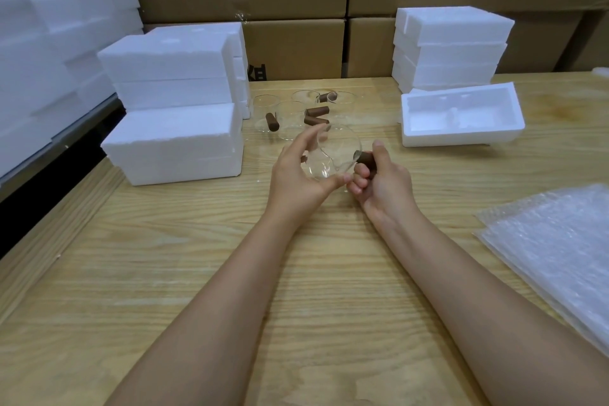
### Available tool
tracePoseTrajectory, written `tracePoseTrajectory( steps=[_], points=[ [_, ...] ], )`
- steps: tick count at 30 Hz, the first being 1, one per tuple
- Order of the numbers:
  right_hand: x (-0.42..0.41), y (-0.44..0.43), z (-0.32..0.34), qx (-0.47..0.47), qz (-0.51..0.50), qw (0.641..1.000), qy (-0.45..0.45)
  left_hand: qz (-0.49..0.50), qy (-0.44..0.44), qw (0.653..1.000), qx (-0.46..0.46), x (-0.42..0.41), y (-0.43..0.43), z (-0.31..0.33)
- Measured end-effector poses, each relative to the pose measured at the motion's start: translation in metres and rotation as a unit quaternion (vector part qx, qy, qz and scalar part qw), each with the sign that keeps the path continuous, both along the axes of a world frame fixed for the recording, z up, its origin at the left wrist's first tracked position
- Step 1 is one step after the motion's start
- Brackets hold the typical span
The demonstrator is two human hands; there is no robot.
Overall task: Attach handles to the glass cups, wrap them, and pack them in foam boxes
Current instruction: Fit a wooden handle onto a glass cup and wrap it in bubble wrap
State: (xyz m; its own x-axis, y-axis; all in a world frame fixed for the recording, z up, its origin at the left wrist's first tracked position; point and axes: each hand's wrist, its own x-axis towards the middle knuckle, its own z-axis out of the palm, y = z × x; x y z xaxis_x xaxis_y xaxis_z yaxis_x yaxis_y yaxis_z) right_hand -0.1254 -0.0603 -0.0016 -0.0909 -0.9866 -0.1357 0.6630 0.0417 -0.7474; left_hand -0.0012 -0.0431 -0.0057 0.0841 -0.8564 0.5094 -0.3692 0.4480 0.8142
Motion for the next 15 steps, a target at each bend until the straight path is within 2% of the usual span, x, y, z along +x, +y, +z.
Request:
tracePoseTrajectory(
  steps=[6,15],
  points=[
    [-0.001,0.005,0.005,-0.015,-0.027,1.000,0.002,-0.022,0.012,0.999,0.026,0.001,-0.003,-0.003],
    [-0.002,0.007,0.008,-0.070,-0.006,0.997,0.031,-0.031,0.047,0.998,0.040,0.003,-0.008,-0.010]
  ],
)
